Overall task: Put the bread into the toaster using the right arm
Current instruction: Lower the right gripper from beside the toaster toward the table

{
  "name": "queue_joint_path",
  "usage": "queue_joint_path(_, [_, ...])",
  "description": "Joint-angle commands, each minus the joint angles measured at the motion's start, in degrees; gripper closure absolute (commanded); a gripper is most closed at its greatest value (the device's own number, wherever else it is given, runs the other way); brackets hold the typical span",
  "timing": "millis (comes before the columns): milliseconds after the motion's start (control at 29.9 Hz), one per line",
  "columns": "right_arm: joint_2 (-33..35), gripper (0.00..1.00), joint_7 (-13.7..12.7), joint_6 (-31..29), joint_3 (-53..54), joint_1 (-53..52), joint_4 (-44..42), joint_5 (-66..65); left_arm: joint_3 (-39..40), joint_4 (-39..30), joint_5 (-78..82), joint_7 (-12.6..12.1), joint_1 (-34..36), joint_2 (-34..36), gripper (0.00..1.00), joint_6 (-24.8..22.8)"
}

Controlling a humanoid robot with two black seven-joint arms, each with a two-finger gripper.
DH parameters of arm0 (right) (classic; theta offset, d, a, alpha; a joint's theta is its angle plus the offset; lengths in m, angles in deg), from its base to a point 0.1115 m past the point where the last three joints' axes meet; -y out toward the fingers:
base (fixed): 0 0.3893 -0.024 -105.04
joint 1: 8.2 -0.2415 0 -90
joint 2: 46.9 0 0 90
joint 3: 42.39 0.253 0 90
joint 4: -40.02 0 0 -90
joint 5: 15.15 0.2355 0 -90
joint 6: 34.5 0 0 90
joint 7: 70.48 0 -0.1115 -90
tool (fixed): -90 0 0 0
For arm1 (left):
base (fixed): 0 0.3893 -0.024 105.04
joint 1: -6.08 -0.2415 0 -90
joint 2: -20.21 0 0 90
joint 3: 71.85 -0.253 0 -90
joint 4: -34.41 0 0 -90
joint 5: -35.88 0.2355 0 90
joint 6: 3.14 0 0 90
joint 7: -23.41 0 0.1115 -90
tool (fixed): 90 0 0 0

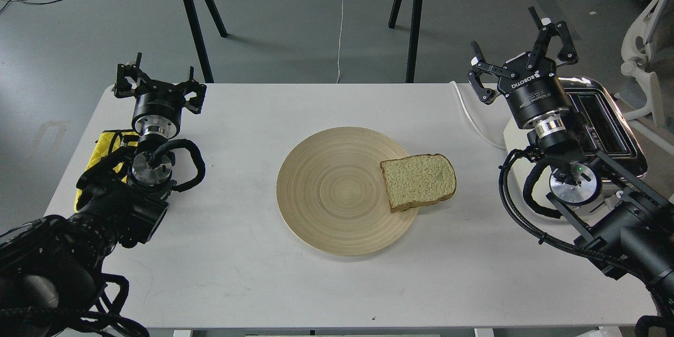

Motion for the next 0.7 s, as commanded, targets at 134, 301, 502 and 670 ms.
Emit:
queue_joint_path(134, [0.00,0.00,-0.66,-1.40,-0.55,0.02,-0.57,0.89,0.00,0.09,0.03,0.01,0.00,0.03,0.00,0.00])
queue_joint_path(301, [2.10,0.00,-0.57,4.91,-1.43,-0.16,-0.04,-4.01,0.00,0.09,0.03,0.09,0.00,0.03,0.00,0.00])
queue_joint_path(502, [7.56,0.00,-0.57,19.50,-3.27,-0.07,2.68,-20.53,0.00,0.09,0.03,0.00,0.00,0.03,0.00,0.00])
queue_joint_path(670, [8.53,0.00,-0.92,27.95,-7.39,-0.24,5.14,-29.77,0.00,0.09,0.03,0.01,-0.09,0.03,0.00,0.00])
